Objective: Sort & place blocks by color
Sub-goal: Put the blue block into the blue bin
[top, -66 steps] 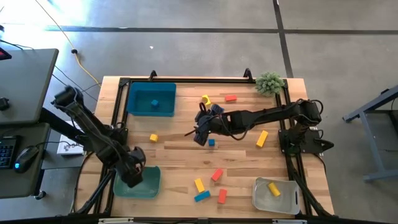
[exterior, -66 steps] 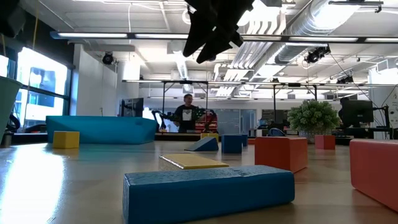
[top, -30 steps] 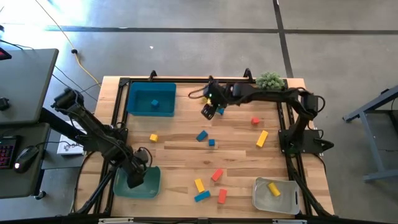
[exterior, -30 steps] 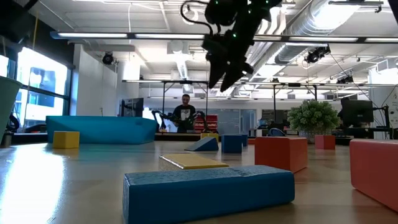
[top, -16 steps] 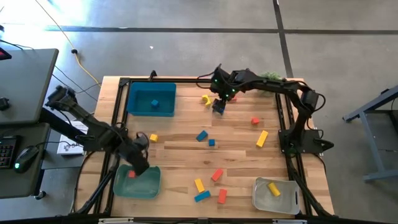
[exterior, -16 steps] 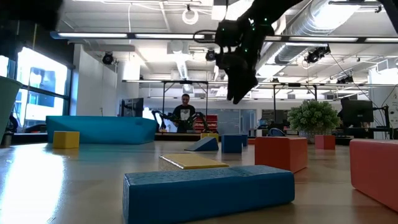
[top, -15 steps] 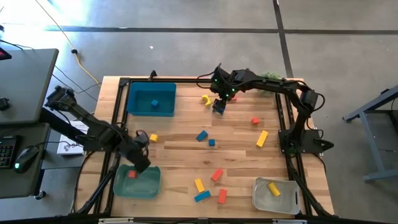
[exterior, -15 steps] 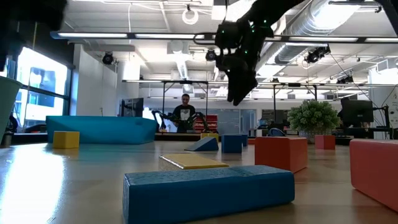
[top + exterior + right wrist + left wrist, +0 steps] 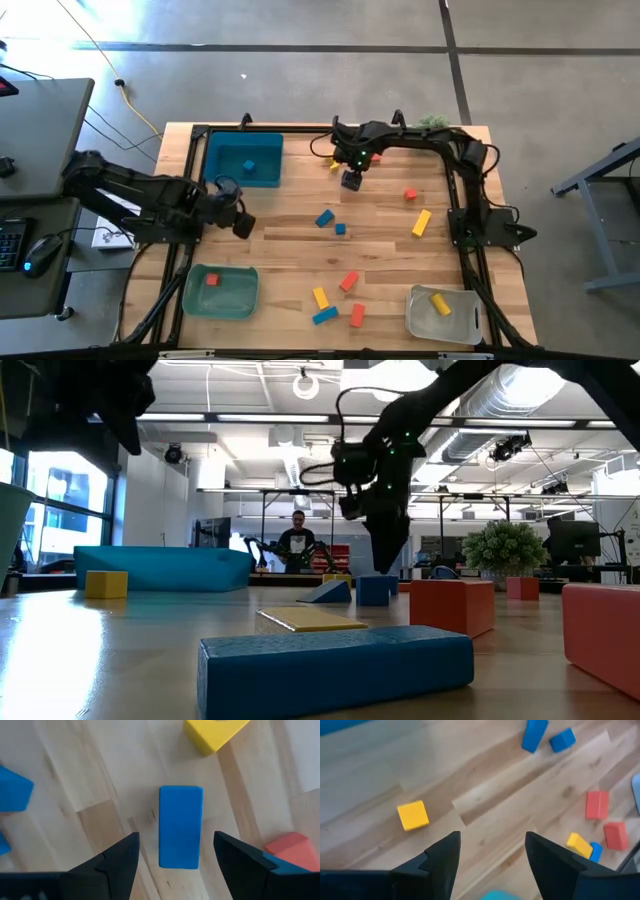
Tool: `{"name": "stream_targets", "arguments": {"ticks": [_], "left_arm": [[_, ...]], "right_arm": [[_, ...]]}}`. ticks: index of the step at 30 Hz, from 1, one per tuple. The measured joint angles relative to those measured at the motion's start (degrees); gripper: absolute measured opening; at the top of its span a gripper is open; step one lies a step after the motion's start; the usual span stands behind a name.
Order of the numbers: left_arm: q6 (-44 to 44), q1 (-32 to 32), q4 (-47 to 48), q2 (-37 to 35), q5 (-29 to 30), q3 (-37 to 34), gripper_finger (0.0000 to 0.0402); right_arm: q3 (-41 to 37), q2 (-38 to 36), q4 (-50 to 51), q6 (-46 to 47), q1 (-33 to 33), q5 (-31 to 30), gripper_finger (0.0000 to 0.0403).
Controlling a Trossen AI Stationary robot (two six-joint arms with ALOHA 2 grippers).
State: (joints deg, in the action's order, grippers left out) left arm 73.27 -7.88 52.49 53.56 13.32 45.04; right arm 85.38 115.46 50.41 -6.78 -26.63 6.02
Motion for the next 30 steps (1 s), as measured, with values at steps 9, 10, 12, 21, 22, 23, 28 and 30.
{"name": "stream_targets", "arguments": {"ticks": [9,10,12,21,22,23,28,30], "left_arm": [[-1.96,6.63,-0.04,0.00,1.07,0.00,0.0213],[-1.96,7.32,-0.04,0.00,1.23,0.00,0.0213],[-1.96,8.62,-0.04,0.00,1.31,0.00,0.0213],[-4.66,14.15,-0.65,0.01,1.46,0.00,0.0214],[-4.96,14.86,-1.23,0.02,1.46,0.00,0.0214],[-5.20,15.58,-2.17,0.02,1.46,0.00,0.0214],[-9.77,19.36,-8.25,0.02,0.60,0.00,0.0214],[-13.91,20.69,-11.26,0.02,-0.68,0.00,0.0214]], "right_arm": [[0.00,3.11,0.40,-1.21,0.04,-0.26,0.0241],[0.00,3.39,0.56,-1.21,0.04,-0.50,0.0237],[0.00,3.49,0.83,-1.11,0.04,-1.24,0.0221],[0.04,3.33,1.38,-1.20,0.04,-1.36,0.0102],[0.04,3.30,1.38,-1.22,0.04,-1.35,0.0102],[0.04,3.27,1.40,-1.28,0.04,-1.33,0.0102],[0.04,3.10,1.92,-2.46,0.04,-0.61,0.0102],[0.04,2.79,2.29,-2.10,0.13,1.50,0.0102]]}}
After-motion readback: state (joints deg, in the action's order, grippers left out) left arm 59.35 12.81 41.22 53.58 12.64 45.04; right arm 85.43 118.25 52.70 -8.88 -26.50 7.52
